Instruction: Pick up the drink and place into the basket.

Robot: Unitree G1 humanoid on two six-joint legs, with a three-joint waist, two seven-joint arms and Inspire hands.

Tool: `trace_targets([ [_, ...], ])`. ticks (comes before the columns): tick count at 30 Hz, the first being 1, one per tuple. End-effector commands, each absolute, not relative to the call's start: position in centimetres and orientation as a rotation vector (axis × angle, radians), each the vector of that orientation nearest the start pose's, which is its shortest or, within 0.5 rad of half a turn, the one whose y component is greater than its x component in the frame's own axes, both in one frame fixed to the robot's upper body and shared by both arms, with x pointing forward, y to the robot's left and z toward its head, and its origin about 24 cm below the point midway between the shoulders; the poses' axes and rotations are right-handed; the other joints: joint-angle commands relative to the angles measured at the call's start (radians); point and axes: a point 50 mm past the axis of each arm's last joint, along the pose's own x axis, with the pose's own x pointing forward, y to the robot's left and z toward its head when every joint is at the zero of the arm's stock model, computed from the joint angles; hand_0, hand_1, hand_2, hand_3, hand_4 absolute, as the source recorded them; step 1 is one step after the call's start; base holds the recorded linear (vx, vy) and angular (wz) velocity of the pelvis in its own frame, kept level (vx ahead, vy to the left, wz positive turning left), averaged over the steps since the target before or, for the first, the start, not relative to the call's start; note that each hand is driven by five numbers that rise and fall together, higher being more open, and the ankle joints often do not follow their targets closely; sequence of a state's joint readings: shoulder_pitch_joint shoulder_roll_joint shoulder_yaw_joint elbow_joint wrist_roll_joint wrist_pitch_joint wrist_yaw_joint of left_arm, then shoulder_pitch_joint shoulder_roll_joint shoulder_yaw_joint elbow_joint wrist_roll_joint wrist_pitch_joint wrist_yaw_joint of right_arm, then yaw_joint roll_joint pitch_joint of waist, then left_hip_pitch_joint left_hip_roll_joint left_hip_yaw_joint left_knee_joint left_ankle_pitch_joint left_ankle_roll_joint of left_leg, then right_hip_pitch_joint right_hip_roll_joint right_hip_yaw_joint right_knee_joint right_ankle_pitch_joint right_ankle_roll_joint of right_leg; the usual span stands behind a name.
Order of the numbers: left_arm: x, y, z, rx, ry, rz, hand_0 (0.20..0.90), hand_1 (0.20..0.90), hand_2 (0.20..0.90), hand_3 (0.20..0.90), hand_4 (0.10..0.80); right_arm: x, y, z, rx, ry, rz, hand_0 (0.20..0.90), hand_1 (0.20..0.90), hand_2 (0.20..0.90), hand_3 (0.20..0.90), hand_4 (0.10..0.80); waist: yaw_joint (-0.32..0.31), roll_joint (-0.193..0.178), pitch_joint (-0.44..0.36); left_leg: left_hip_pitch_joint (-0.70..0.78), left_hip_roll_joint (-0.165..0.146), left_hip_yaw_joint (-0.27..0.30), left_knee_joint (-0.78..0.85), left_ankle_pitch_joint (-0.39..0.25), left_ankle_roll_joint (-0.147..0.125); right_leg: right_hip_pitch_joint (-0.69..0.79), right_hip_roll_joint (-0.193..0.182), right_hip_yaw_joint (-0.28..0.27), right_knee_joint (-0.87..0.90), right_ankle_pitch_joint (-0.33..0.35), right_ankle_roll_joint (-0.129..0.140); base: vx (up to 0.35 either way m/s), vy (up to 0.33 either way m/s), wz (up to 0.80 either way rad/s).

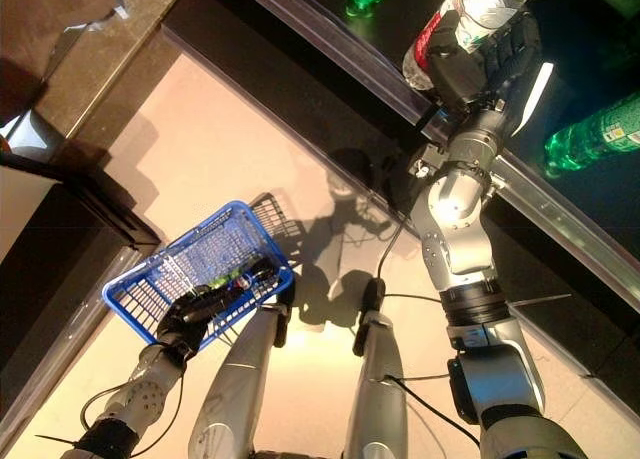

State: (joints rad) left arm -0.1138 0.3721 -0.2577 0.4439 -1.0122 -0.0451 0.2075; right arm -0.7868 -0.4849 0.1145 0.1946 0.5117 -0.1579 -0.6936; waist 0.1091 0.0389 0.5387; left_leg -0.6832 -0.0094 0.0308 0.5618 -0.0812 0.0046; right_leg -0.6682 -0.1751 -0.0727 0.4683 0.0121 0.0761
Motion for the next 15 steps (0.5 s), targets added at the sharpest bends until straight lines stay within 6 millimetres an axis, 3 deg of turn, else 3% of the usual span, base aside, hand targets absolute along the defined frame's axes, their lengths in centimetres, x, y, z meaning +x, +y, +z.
trace_targets([
  [1,24.5,18.8,0.2,-0.605,0.243,0.062,0.3,0.3,0.3,0.2,0.1,32.7,-19.9,30.7,0.193,-0.862,-0.35,0.3,0.3,0.3,0.2,0.1,0.02,0.053,-0.019,0.042,-0.049,-0.002,-0.023,-0.044,0.064,0.054,0.037,-0.024,0.095,-0.103,-0.05,-0.032,-0.017,0.0],
  [15,24.8,19.8,0.7,-0.589,0.207,0.074,0.3,0.3,0.3,0.2,0.1,32.7,-20.3,30.5,0.225,-0.882,-0.351,0.3,0.3,0.3,0.2,0.1,0.032,0.031,-0.019,0.235,-0.043,-0.027,-0.21,0.03,0.047,0.246,0.035,-0.053,-0.062,-0.069,-0.031,-0.051,-0.061,-0.01],
])
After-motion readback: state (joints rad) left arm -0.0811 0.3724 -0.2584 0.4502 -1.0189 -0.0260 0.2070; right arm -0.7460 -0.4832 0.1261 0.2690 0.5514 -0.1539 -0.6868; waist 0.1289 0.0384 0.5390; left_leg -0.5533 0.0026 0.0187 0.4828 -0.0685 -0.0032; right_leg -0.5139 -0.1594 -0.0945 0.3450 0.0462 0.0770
